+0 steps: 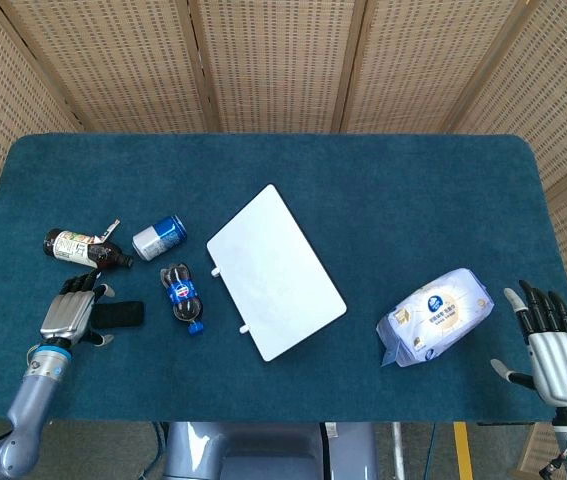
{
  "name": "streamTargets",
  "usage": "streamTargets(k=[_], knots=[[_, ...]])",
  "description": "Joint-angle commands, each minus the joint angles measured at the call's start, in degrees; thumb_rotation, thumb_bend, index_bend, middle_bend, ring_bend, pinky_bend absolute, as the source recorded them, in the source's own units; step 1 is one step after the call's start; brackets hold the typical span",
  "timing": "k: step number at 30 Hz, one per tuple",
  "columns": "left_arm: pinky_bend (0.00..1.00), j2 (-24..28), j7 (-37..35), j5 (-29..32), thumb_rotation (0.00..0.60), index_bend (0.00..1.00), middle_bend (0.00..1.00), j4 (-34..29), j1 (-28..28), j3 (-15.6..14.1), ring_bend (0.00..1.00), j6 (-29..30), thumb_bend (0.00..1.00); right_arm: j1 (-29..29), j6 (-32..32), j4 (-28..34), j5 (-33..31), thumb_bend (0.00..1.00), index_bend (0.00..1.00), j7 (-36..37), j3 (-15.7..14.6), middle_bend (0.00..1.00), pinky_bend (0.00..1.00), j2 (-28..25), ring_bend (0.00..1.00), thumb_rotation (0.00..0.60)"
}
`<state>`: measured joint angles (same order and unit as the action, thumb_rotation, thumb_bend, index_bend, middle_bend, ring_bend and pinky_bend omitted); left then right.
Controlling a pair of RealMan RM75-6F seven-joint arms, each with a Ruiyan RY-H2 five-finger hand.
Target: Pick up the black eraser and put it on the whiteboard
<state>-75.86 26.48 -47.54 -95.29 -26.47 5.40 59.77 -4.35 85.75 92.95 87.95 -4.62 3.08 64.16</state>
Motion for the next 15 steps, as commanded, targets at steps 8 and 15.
streamTargets(k=[8,15], knots=[[0.0,-1.8,1.5,0.4,0.6,0.29,0.0,2.1,-1.1,-0.9,0.0,0.1,0.17,0.1,0.4,-0.1,0.1,0.0,0.0,0.5,0.1,0.0,0.0,0.0,0.0,0.6],[0.0,-3.1,1.5,0.5,0.6,0.29,0.0,3.9,-1.6,-1.2,0.0,-0.3,0.17,0.1,0.4,-0.2,0.2,0.0,0.0,0.7,0.1,0.0,0.0,0.0,0.0,0.6]])
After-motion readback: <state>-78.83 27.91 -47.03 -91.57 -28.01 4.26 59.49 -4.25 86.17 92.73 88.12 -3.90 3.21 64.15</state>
